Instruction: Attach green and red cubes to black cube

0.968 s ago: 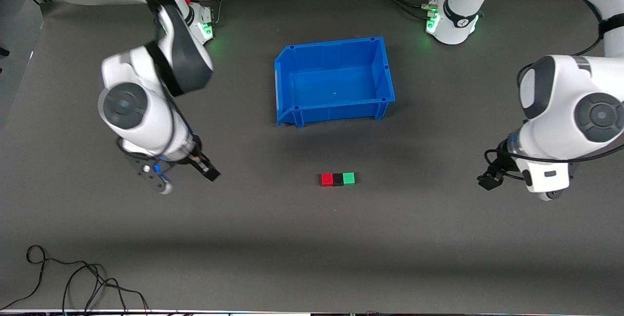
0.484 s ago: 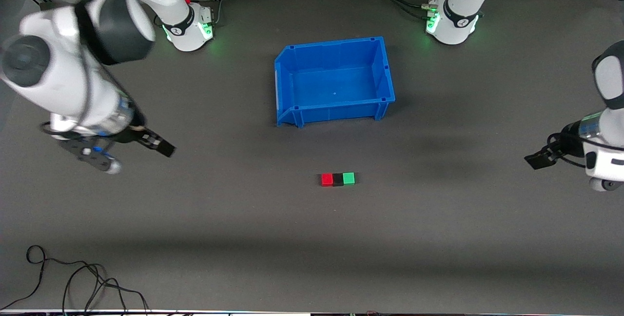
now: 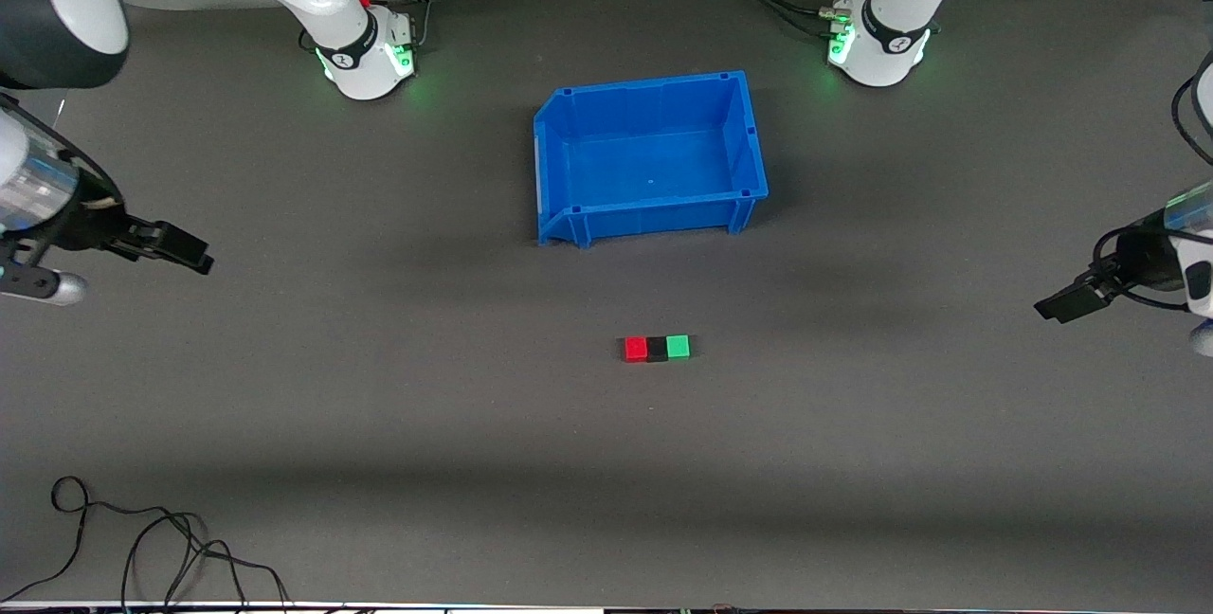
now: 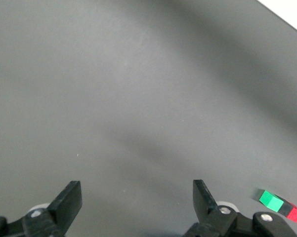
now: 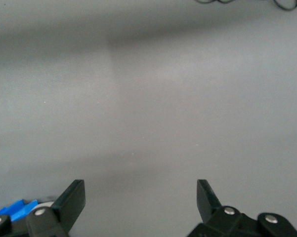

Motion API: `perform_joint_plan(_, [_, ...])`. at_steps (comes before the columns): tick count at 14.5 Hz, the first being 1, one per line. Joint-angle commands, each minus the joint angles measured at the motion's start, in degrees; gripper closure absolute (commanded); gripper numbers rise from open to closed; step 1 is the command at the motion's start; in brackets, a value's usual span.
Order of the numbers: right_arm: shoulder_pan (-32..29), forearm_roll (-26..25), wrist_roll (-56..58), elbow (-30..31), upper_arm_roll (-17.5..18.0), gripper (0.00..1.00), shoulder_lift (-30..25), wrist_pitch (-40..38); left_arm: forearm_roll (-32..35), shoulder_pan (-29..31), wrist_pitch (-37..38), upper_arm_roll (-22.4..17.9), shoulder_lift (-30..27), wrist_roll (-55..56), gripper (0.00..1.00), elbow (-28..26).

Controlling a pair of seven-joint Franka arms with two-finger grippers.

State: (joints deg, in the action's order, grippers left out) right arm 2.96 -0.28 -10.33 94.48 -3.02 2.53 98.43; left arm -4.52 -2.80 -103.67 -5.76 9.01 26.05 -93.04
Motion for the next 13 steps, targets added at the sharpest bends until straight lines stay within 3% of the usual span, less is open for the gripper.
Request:
perform_joint_plan(1, [-1.0, -0.4, 4.1, -2.6, 0.9, 0.0, -1.6, -5.2, -1.0, 0.2, -2.6, 0.6, -4.7, -12.2, 0.0, -2.9])
perform_joint_plan(5, [-1.0, -0.3, 9.4, -4.7, -1.0, 0.0, -1.9, -9.1, 3.3, -0.4, 6.3, 1.3, -8.6, -20.4, 0.0, -2.8])
perform_joint_plan(9, [-0.6, -0.3, 10.0, -4.8, -1.3, 0.0, -2.8, -10.5, 6.2, 0.0, 12.7, 2.2, -8.6, -27.2, 0.0, 2.2])
perform_joint_plan(13, [-0.6, 0.2, 9.7, -4.8, -1.4, 0.0, -3.4, -12.0, 6.3, -0.2, 13.1, 2.0, -8.0, -27.1, 0.0, 3.3])
